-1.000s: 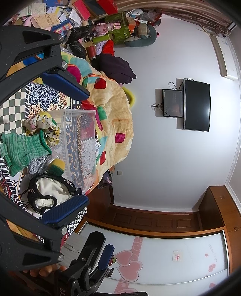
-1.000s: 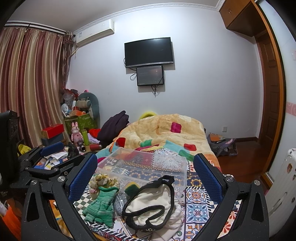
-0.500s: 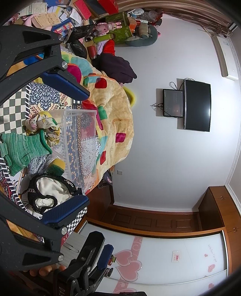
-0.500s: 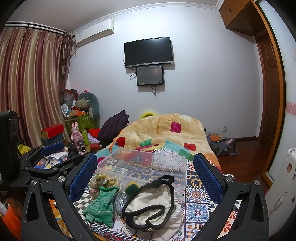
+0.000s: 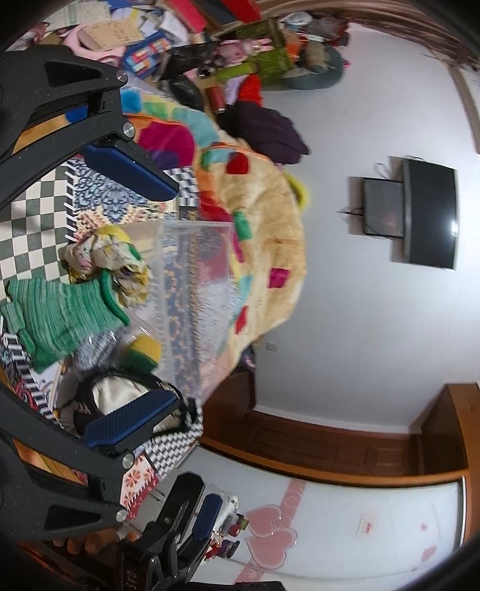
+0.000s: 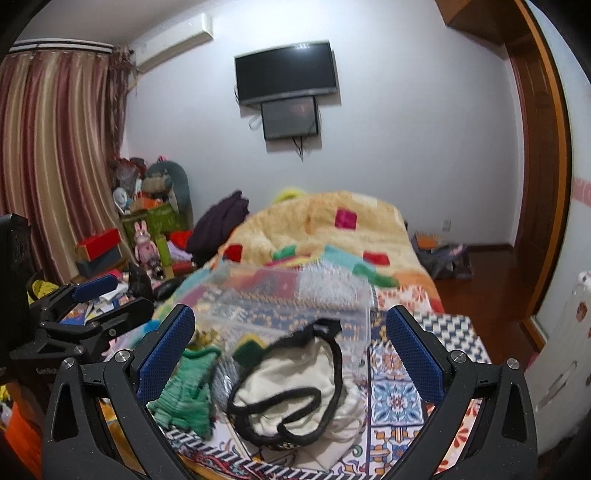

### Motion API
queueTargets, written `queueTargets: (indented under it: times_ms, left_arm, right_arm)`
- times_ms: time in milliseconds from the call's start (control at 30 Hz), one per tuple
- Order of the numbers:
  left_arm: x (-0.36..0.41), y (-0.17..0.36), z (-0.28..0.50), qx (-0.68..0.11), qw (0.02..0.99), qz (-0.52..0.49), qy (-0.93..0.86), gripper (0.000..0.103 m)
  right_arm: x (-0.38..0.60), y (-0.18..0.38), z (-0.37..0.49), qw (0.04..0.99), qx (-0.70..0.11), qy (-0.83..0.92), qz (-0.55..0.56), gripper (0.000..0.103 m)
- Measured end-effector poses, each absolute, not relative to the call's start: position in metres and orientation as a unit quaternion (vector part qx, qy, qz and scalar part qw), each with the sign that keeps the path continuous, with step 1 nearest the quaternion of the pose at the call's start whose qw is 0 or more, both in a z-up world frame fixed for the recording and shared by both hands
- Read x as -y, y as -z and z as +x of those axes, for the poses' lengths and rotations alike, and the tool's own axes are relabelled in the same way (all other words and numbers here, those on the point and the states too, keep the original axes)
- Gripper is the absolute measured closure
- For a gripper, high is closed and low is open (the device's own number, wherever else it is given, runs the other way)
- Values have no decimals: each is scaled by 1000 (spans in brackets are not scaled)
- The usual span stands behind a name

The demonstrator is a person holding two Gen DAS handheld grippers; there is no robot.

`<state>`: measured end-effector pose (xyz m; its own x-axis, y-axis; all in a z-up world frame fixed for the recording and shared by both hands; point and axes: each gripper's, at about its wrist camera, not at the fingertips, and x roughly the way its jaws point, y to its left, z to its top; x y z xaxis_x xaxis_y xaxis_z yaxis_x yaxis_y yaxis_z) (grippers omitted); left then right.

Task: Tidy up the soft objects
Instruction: 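Grasp the floral scrunchie with the left tool while the right tool grasps the white black-strapped bag, then carry both items over the clear box and open both tools to drop them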

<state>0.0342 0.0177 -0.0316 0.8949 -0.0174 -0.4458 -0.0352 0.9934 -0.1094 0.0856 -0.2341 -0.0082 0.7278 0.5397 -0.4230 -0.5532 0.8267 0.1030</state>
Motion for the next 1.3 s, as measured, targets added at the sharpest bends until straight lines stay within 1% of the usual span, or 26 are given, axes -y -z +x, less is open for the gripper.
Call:
queueTargets:
  times_ms: [133, 200, 233, 267, 300, 333, 400, 433, 500, 533, 567, 600, 633, 667, 733, 800, 833, 867, 900, 967, 1300]
  left_arm:
    - [-32, 51, 48, -258, 963, -76, -17, 0]
    - [-36, 58, 52, -267, 960, -79, -21, 2]
    - [-38, 63, 55, -272, 959, -79, -23, 6]
    - [-38, 65, 56, -276, 958, -79, -23, 13]
    - [-38, 69, 60, -285, 955, -78, -21, 18]
    - [-39, 72, 62, -292, 953, -79, -20, 20]
    - [-41, 79, 67, -303, 949, -83, -19, 24]
    - [-43, 81, 68, -306, 948, -85, -19, 25]
    - [-44, 87, 72, -315, 945, -88, -16, 33]
    - [-44, 89, 73, -319, 944, -89, -14, 35]
    - [-45, 91, 74, -323, 942, -91, -13, 40]
    - [-46, 93, 76, -326, 941, -93, -11, 46]
    - [-46, 96, 77, -332, 939, -95, -7, 50]
    - [-46, 98, 79, -335, 937, -96, -6, 57]
    - [-44, 99, 79, -332, 939, -90, -10, 64]
    - [-44, 97, 76, -326, 941, -86, -6, 76]
    - [-44, 95, 75, -324, 942, -86, -4, 79]
    - [-44, 93, 75, -322, 943, -87, -1, 84]
    - [-44, 91, 73, -319, 944, -88, 0, 87]
    - [-46, 86, 70, -314, 945, -87, -3, 88]
    - [-46, 46, 51, -259, 963, -78, 4, 90]
  right_arm:
    - [238, 22, 98, 924, -255, -285, -9, 0]
    - [241, 28, 105, 920, -270, -283, -4, 0]
    - [242, 31, 107, 919, -276, -282, -1, 0]
    - [243, 34, 109, 917, -283, -280, 0, 3]
    - [244, 37, 112, 915, -290, -280, 1, 8]
    - [244, 40, 114, 913, -298, -280, 1, 11]
    - [244, 47, 122, 907, -313, -282, 3, 21]
    - [244, 50, 124, 904, -321, -283, 3, 23]
    - [242, 56, 128, 898, -335, -284, 3, 32]
    - [242, 60, 131, 895, -342, -285, 4, 34]
    - [240, 63, 134, 893, -348, -285, 5, 39]
    - [239, 66, 136, 890, -356, -287, 8, 46]
    - [238, 69, 138, 886, -364, -288, 11, 51]
    - [238, 71, 140, 883, -369, -289, 14, 62]
    - [237, 74, 142, 878, -375, -298, 19, 77]
    - [238, 73, 140, 879, -370, -300, 24, 84]
    - [238, 71, 138, 881, -364, -300, 23, 85]
    - [238, 69, 136, 883, -359, -301, 22, 90]
    - [239, 66, 134, 885, -353, -302, 24, 92]
    - [241, 59, 130, 885, -343, -313, 35, 92]
    - [240, 24, 117, 896, -285, -339, 36, 93]
